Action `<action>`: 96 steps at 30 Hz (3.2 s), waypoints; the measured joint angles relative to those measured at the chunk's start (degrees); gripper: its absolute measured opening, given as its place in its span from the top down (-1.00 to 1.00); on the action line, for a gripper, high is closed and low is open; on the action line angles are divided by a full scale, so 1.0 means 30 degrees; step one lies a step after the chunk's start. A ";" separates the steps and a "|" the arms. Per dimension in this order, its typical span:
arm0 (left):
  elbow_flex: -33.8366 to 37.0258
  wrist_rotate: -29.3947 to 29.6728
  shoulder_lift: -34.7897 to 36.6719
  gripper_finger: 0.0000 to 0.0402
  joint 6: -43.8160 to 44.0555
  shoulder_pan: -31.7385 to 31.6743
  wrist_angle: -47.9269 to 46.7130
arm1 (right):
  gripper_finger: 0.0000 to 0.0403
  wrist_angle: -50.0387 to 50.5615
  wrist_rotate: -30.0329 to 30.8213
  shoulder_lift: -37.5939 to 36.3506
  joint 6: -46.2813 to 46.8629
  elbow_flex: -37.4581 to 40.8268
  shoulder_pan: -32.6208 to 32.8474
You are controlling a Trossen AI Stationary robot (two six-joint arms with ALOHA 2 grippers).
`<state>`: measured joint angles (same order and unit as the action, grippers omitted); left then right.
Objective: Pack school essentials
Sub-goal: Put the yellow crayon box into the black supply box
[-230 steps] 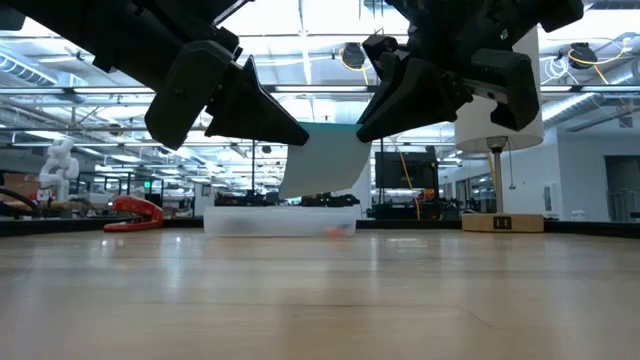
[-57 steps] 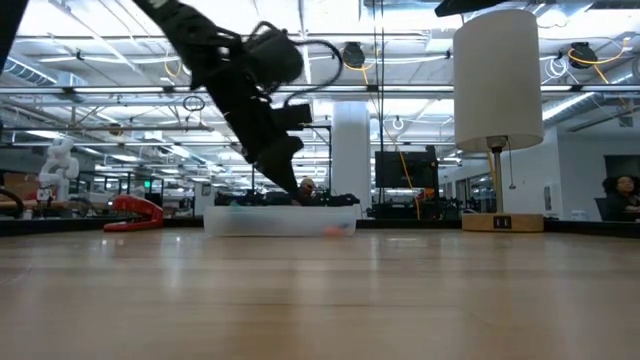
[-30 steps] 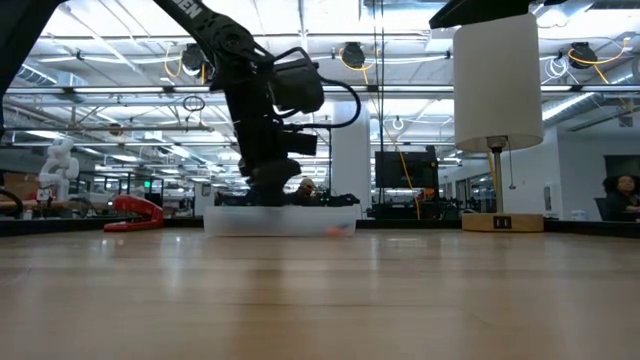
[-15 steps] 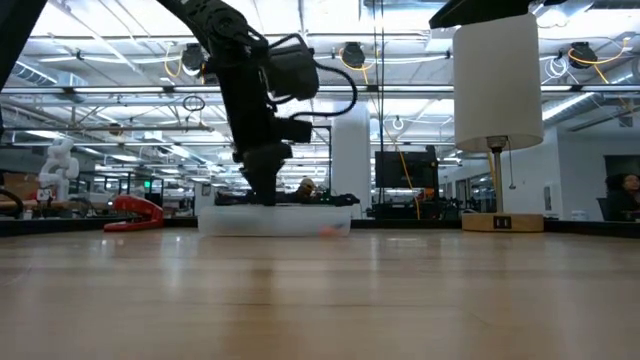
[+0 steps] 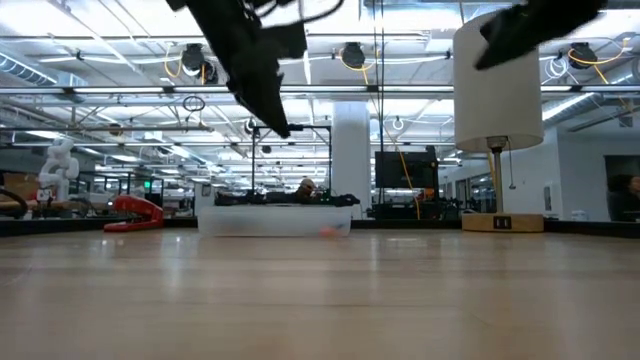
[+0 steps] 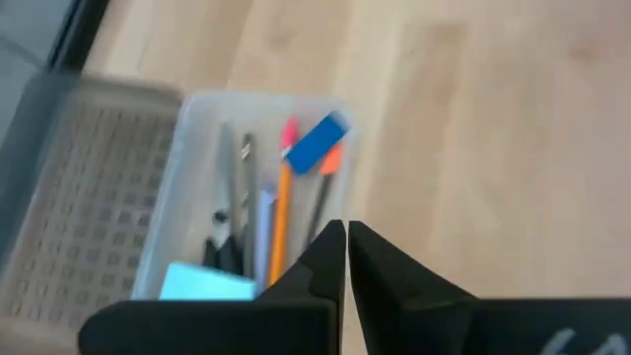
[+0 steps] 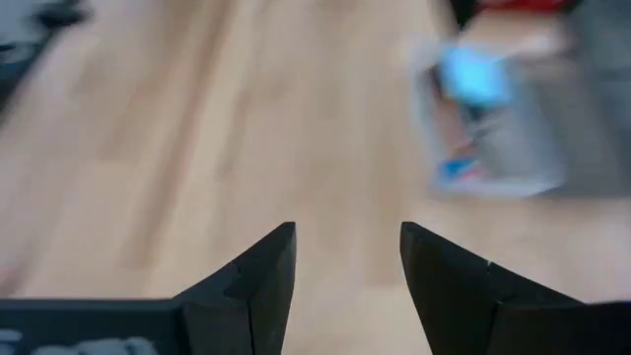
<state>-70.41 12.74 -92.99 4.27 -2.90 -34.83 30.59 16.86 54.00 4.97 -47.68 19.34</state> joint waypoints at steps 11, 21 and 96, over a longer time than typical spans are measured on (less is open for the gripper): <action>0.0024 0.1280 0.0048 0.89 0.0341 0.4427 0.1804 | -0.11 0.0415 -0.1790 0.0102 0.6751 0.2468 0.5551; 0.0043 0.1295 -0.0710 0.89 -0.0257 0.6489 0.5090 | -0.25 0.2703 -0.1736 0.1997 1.4350 0.2558 1.0574; 0.0014 -0.1785 -0.7117 0.89 0.0684 0.8589 1.4358 | 0.45 -0.2965 0.1318 0.8550 1.9306 0.2536 1.0240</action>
<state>-70.37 7.38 -114.34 6.32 22.87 8.24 21.69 20.82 79.65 62.89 -40.07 50.06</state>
